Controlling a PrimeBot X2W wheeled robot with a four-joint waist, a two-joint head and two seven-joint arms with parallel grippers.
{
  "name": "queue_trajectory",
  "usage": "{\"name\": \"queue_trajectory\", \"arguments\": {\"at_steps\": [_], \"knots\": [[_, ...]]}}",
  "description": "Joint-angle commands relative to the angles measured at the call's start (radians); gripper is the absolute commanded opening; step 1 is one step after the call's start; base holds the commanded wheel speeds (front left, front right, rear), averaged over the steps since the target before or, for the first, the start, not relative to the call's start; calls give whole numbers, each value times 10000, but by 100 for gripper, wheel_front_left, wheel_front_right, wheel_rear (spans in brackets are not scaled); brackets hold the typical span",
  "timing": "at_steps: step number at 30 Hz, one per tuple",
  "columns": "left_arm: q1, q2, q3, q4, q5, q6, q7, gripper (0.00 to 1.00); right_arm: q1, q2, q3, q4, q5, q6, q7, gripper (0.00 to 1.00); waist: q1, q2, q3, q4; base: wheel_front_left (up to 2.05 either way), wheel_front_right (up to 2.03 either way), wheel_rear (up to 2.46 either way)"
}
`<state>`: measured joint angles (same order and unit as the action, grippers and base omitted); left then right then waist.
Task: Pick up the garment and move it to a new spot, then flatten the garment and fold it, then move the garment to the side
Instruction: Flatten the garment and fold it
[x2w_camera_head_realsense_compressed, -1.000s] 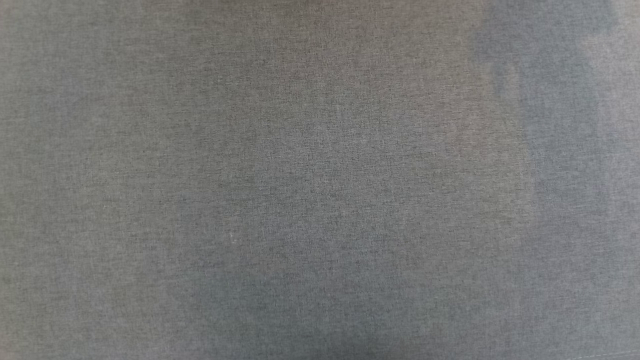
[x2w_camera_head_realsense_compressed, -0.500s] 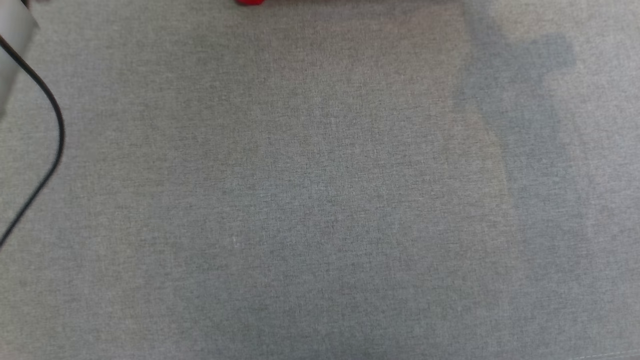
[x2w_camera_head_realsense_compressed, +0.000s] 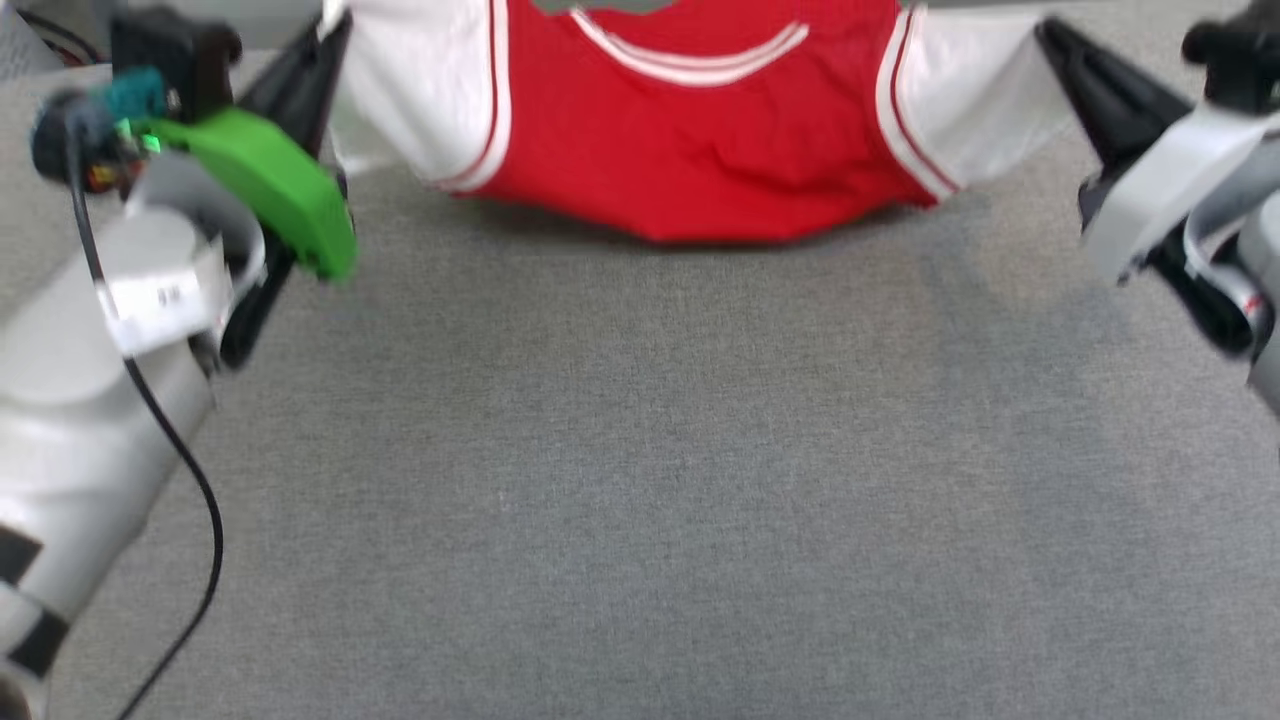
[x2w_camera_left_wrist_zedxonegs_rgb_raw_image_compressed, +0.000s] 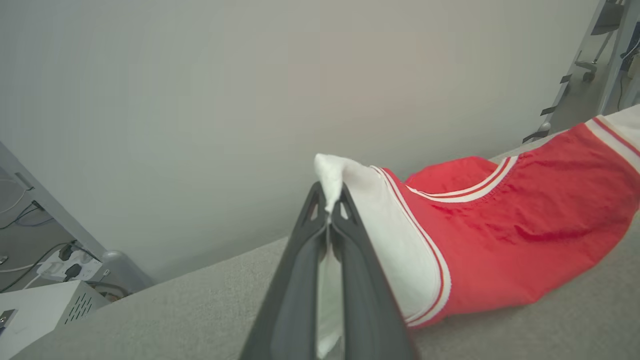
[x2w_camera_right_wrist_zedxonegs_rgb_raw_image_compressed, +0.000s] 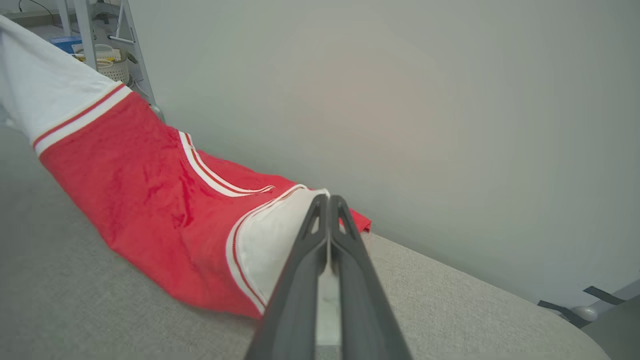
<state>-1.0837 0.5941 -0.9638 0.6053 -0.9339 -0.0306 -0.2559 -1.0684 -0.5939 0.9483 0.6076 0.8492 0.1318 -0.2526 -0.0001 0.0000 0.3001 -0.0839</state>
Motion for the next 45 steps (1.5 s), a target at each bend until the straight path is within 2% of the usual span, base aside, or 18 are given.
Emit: {"name": "queue_trajectory", "arguments": {"at_steps": [1,9,17,24,33,39,45], "knots": [[795,131,248,-273,-43,107,-55,0,602,-99,-71,-223,14,-11,-90,0,1,0,-596,123,0,0,0],[4620,531,1252,-1440,101,454,-57,0,3520,-488,-370,-1092,-109,-11,-90,0,1,0,-1441,-29,0,0,0],[7145,510,2263,-2142,266,652,-58,0,5711,-887,-894,-1724,-468,-11,-91,0,1,0,-1751,-65,0,0,0],[8730,268,3033,-2367,794,896,-58,0,7416,-1016,-1746,-1923,-852,-11,-91,0,1,0,-2120,-91,0,0,0],[10849,-281,4245,-2853,1378,1057,-58,0,10057,-1083,-3599,-2389,-1136,-11,-91,0,1,0,-2757,-46,0,0,0],[11729,-542,4767,-2885,1793,1019,-58,0,11566,-953,-4416,-2807,-1163,-11,-11,0,1,0,-2969,42,0,0,0],[12092,-850,5130,-2831,2202,930,-58,0,12334,-890,-5064,-3363,-1353,-11,456,0,1,0,-2919,27,0,0,0]]}}
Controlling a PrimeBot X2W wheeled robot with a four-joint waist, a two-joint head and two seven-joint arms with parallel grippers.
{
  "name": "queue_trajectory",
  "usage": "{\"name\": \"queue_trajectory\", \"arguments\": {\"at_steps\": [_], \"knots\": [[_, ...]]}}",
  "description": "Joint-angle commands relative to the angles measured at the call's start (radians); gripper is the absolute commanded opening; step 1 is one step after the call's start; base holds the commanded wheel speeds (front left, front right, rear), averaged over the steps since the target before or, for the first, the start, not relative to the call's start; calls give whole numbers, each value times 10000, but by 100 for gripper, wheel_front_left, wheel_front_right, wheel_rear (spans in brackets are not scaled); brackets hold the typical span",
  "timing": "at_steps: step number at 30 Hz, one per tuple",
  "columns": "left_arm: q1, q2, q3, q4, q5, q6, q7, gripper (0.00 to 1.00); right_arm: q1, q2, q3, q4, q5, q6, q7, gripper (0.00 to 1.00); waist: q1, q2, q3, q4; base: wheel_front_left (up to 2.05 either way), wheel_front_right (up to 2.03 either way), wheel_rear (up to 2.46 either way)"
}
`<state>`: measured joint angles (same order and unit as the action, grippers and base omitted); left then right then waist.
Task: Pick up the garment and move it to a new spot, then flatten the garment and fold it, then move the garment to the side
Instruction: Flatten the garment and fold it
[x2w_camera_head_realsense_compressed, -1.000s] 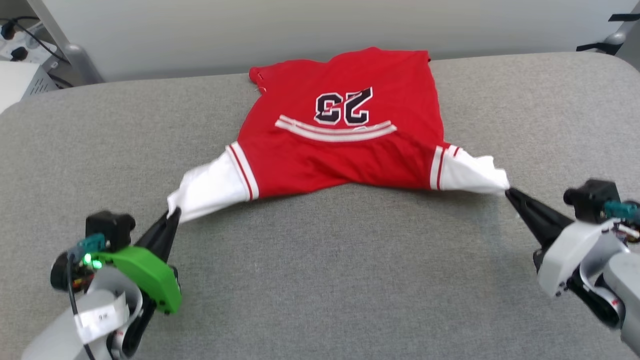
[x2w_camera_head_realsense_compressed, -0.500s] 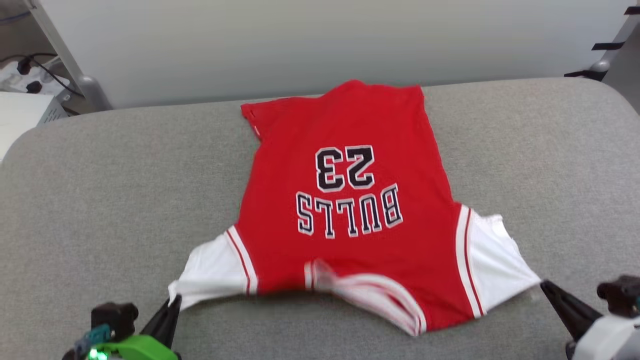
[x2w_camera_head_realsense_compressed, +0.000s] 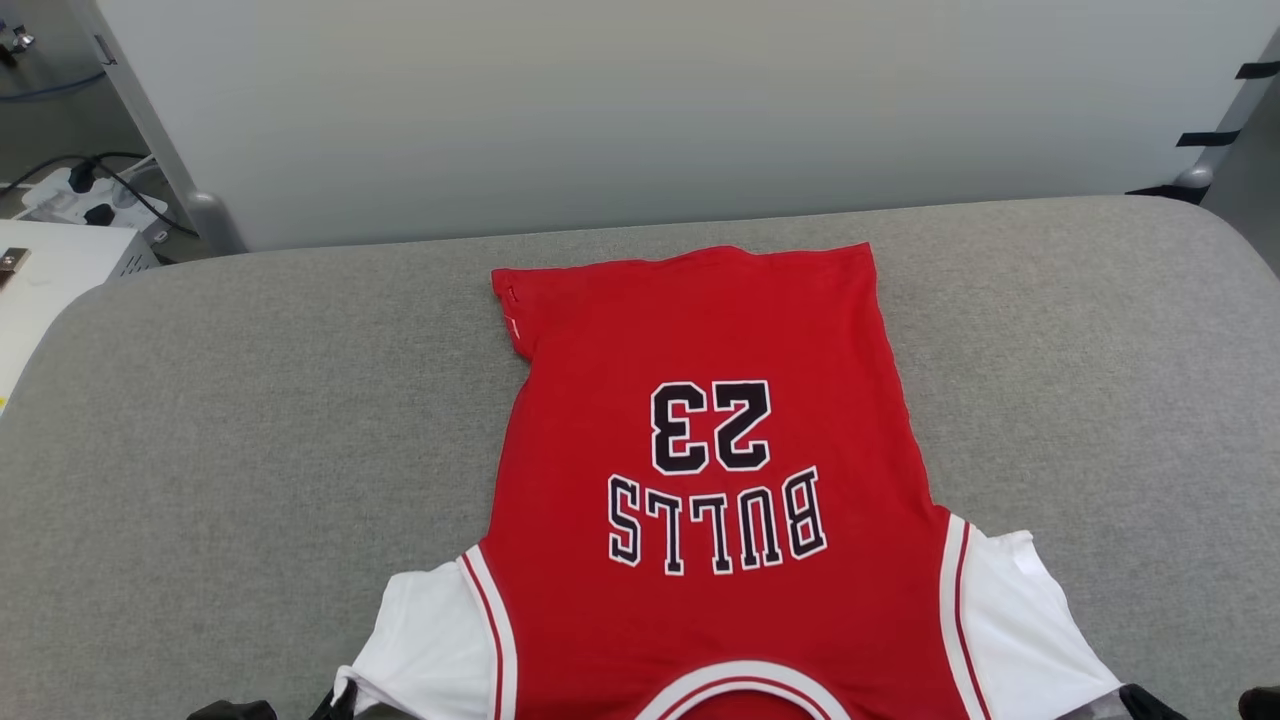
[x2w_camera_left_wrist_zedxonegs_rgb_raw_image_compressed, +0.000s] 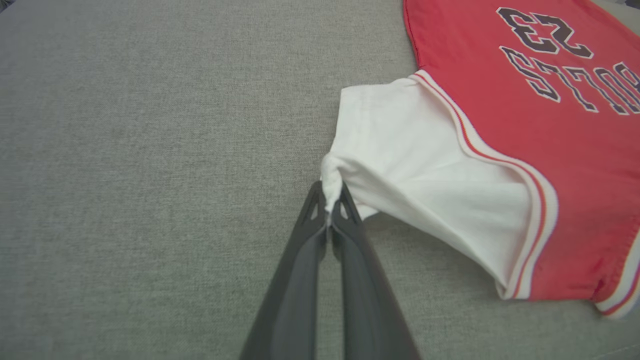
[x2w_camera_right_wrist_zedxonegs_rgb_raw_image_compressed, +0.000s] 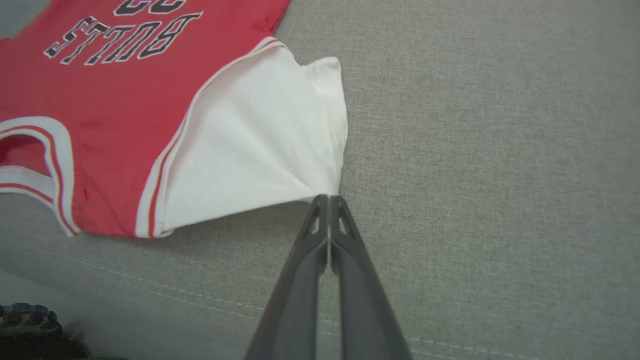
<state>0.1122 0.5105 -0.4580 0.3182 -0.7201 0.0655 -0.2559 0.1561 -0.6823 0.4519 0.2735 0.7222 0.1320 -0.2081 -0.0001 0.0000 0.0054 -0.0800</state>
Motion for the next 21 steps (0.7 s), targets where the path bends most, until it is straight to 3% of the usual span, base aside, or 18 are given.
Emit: {"name": "queue_trajectory", "arguments": {"at_steps": [1,3,4,11,21], "knots": [[133,-68,118,55,144,-60,-58,0,126,58,-288,-75,-175,-13,32,0,1,0,56,-13,0,0,0],[98,-184,220,25,272,-122,-59,0,160,231,-609,-205,-262,-13,125,56,1,0,110,-11,0,0,0],[73,-234,255,9,339,-143,-59,0,153,275,-737,-263,-387,-13,143,100,1,0,145,-6,0,0,0],[-190,-692,483,-201,884,-252,-59,0,-135,626,-1791,-966,-746,-13,172,100,1,0,364,94,0,0,0],[-606,-912,733,-1284,1746,-68,-59,0,-2561,-257,-3426,-2988,-708,-13,1518,100,1,0,1288,578,0,0,0]]}}
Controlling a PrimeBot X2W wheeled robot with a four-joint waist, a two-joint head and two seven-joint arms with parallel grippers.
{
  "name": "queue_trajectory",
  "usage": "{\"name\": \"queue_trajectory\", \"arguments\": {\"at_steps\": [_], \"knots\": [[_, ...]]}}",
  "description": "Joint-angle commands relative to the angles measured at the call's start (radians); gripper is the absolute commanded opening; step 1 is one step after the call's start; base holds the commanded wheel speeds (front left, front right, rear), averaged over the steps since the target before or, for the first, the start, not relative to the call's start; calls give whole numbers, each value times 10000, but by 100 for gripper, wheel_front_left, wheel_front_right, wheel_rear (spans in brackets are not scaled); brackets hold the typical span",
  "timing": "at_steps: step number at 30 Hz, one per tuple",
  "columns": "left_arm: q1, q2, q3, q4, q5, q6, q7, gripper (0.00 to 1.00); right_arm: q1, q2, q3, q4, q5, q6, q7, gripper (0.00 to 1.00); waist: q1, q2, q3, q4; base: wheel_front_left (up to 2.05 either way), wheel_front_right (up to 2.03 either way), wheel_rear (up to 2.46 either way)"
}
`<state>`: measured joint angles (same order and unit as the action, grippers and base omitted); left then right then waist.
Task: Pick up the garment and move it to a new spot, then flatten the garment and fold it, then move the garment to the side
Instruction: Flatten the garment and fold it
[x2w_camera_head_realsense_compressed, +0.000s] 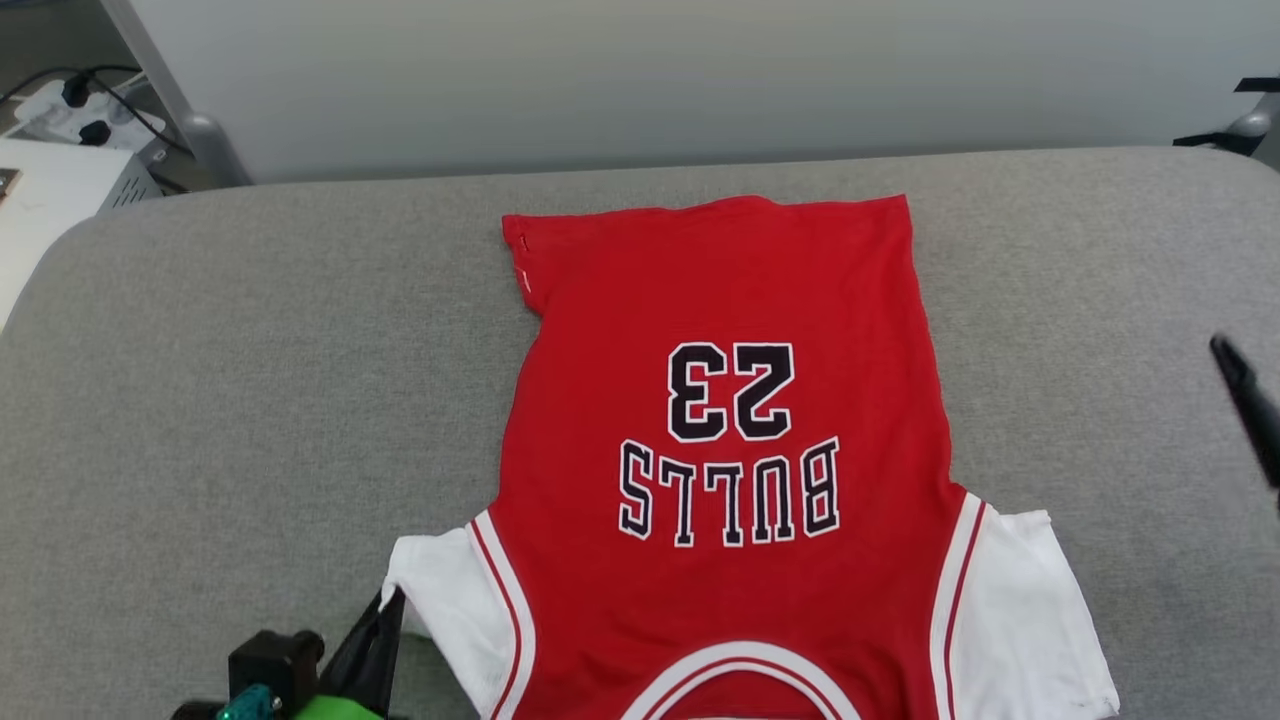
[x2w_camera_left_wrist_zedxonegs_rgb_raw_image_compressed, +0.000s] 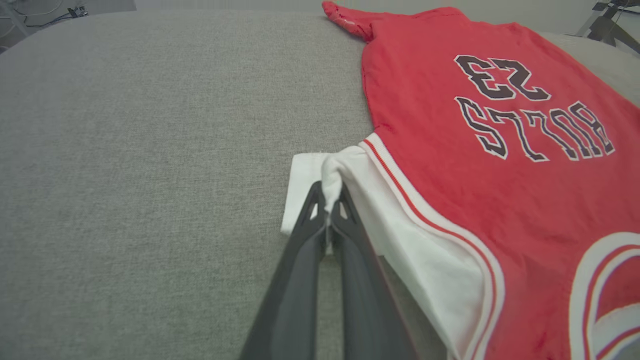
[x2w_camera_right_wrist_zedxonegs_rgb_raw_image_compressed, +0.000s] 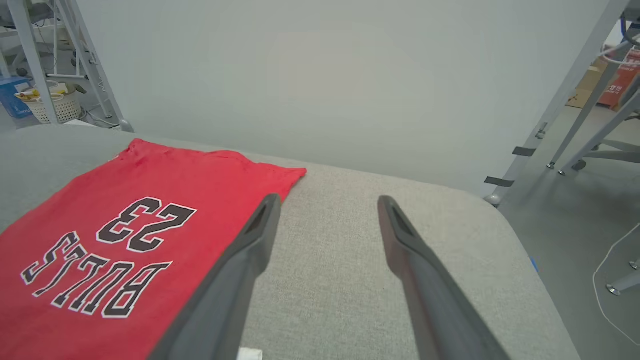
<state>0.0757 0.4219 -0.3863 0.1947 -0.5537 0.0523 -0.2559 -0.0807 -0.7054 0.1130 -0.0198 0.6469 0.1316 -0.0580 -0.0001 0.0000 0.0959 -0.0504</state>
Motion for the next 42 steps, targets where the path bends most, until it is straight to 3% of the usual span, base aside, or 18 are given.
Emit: {"name": "queue_trajectory", "arguments": {"at_steps": [1,6,11,18,22,28,34,42], "knots": [[-334,-32,10,-161,167,94,-59,0,-597,-123,-102,-143,148,-9,194,100,1,0,518,355,0,0,0],[-912,-121,-127,-772,577,159,-59,0,-3303,-855,119,-193,392,-9,1282,100,1,0,1522,934,0,0,0],[-1392,-431,-181,-1338,946,226,-59,0,-5994,-1341,1205,633,376,-9,2637,100,1,0,2591,1420,0,0,0],[-1928,-902,-228,-1908,1560,203,-59,0,-9067,-1262,3217,2462,1280,-9,5770,100,1,0,3864,2024,0,0,0],[-2163,-1142,-222,-2183,1841,152,-59,0,-10177,-1107,3803,3446,1923,-9,7419,100,1,0,4422,2279,0,0,0],[-2432,-1405,-119,-2380,2132,32,-59,0,-11243,-609,4153,4928,2101,-9,8998,100,1,0,5087,2498,0,0,0],[-2684,-1666,-55,-2331,2338,-220,-59,0,-11671,-188,4191,5795,1888,-9,8915,100,1,0,5504,2740,0,0,0],[-2812,-1975,147,-2180,2577,-453,-59,0,-10821,-152,4921,6553,1990,-9,9290,100,1,0,5565,2872,0,0,0]]}}
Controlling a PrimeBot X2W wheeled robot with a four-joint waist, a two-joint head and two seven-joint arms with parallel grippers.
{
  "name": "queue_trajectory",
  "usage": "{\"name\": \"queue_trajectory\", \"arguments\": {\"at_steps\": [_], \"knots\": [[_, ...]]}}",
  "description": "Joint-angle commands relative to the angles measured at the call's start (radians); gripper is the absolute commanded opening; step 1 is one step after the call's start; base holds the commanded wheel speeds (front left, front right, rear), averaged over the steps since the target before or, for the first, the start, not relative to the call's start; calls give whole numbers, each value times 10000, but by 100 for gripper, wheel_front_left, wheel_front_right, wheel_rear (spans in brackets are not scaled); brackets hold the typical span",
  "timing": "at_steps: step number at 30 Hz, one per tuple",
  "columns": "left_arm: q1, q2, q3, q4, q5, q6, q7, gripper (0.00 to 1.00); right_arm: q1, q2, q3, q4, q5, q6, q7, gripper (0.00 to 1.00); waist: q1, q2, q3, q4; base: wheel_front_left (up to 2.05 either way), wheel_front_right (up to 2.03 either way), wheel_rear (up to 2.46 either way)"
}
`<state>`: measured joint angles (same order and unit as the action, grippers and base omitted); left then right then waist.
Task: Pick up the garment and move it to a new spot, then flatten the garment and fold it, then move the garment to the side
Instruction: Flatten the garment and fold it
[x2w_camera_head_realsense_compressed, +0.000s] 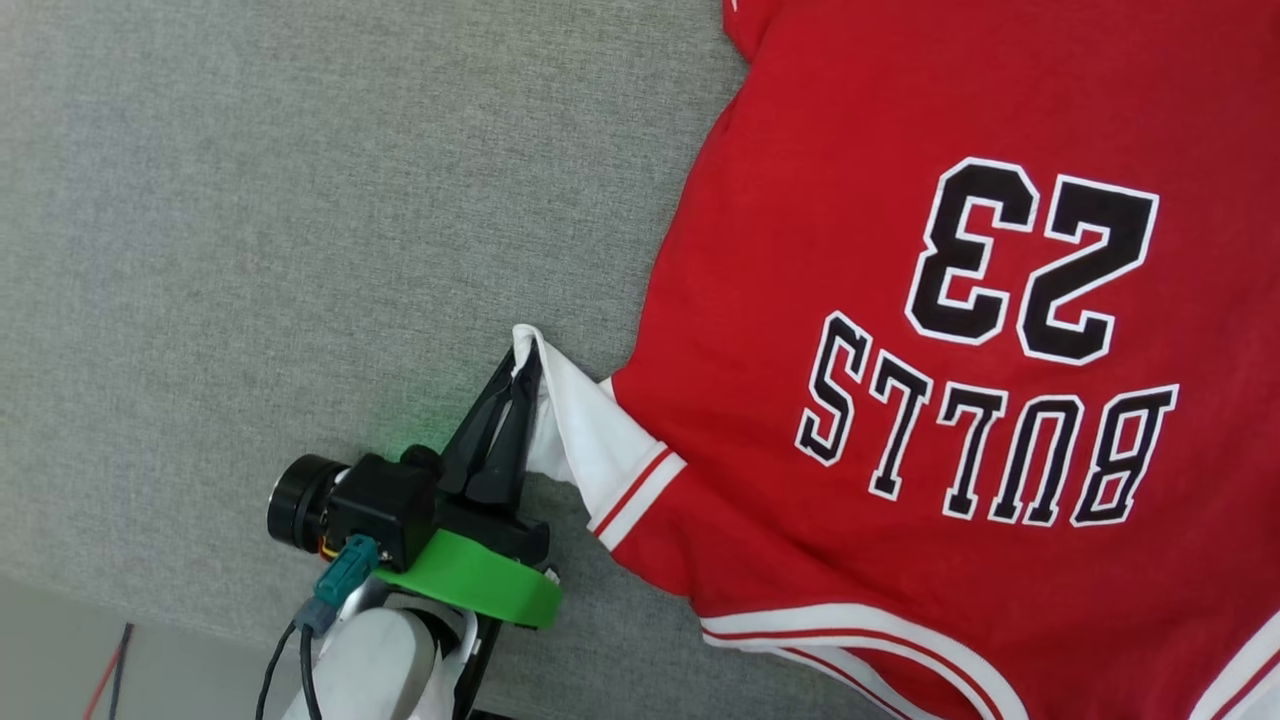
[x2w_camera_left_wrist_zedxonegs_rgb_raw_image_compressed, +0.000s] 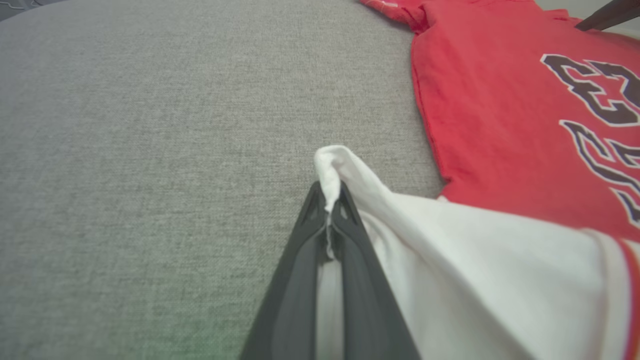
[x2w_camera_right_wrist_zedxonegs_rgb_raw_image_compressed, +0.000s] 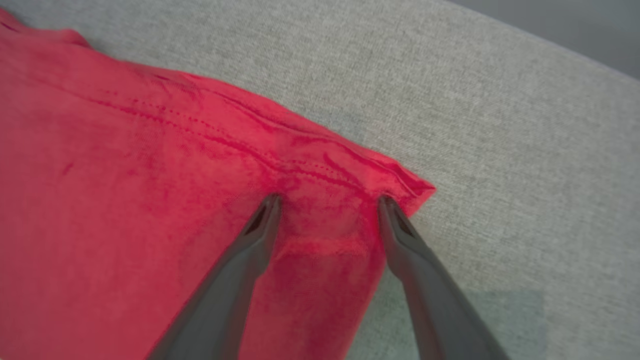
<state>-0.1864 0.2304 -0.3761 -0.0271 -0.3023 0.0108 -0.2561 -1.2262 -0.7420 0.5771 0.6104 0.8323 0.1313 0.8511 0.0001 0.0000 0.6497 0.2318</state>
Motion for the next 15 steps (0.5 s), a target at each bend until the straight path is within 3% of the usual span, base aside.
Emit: {"name": "queue_trajectory", "arguments": {"at_steps": [1,2,3,12,15], "knots": [[-178,-94,73,61,96,-62,-57,0,730,157,337,297,154,-6,204,80,-1,0,9,52,0,0,0],[-169,-120,96,81,116,-85,-57,0,778,107,370,320,151,-6,167,48,-1,0,-12,53,0,0,0],[-151,-139,129,115,142,-109,-57,0,811,70,373,339,169,-6,75,0,-1,0,-51,43,0,0,0],[127,-196,494,445,211,-339,-57,0,622,-106,566,-164,239,-6,-1217,0,-1,0,-978,-247,0,0,0],[328,-203,636,633,183,-425,-57,0,819,-443,879,-647,319,-6,-1617,0,-1,0,-1523,-381,0,0,0]]}}
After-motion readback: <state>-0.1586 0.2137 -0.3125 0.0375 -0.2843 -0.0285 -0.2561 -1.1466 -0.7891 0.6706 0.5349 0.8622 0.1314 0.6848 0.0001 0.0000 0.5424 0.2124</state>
